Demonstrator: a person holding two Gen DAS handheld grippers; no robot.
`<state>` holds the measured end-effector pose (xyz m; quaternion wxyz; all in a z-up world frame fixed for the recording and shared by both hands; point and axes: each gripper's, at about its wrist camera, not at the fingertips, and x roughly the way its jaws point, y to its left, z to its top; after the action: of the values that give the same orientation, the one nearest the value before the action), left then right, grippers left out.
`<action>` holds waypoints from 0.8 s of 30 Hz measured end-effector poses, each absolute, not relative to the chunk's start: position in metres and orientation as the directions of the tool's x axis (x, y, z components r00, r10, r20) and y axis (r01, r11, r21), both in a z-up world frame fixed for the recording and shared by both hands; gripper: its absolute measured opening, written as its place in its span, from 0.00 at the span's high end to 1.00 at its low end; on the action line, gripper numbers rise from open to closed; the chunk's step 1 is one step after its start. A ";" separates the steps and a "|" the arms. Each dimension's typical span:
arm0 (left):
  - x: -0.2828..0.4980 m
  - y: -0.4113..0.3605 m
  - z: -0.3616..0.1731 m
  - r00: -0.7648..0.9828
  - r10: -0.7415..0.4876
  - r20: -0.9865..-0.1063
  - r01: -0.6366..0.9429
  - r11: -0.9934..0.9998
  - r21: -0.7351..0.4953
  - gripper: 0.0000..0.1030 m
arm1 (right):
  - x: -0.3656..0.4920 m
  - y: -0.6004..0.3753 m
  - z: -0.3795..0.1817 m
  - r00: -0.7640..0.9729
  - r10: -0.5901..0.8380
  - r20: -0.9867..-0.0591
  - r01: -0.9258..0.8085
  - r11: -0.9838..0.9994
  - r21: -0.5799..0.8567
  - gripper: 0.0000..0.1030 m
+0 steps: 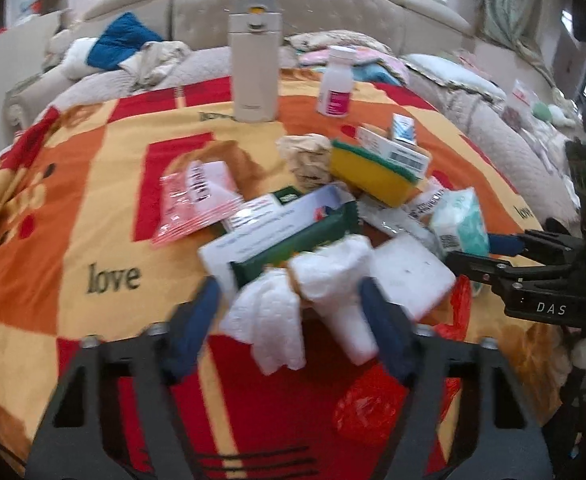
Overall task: Collect trash
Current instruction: 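Grasp the teal tissue pack with the right tool while the left grasps white tissues, then carry both held items over the black bin and open both tools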
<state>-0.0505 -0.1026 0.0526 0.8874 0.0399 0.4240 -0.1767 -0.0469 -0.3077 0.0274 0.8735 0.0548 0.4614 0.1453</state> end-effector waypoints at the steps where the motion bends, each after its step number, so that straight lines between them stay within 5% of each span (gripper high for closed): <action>1: -0.049 -0.105 0.053 0.565 -0.281 -0.775 0.358 0.931 -0.077 0.62 | -0.049 -0.309 0.029 0.536 0.315 -0.783 -0.207 0.949 0.240 0.49; 6: -0.051 -0.106 0.063 0.540 -0.297 -0.787 0.393 0.916 -0.076 0.72 | -0.065 -0.321 0.051 0.560 0.370 -0.741 -0.230 0.929 0.290 0.50; 14: -0.063 -0.121 0.109 0.550 -0.364 -0.751 0.427 0.896 -0.122 0.73 | -0.095 -0.360 0.082 0.612 0.369 -0.699 -0.216 0.929 0.300 0.49; 24: -0.085 -0.238 0.121 0.434 -0.517 -0.738 0.583 0.786 -0.207 0.73 | -0.134 -0.458 0.078 0.648 0.262 -0.715 -0.034 0.948 0.317 0.49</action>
<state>-0.0854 -0.2379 0.1206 0.8459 0.0396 0.4211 -0.3250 -0.1344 -0.4582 0.0782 0.8971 0.1386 0.4112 0.0826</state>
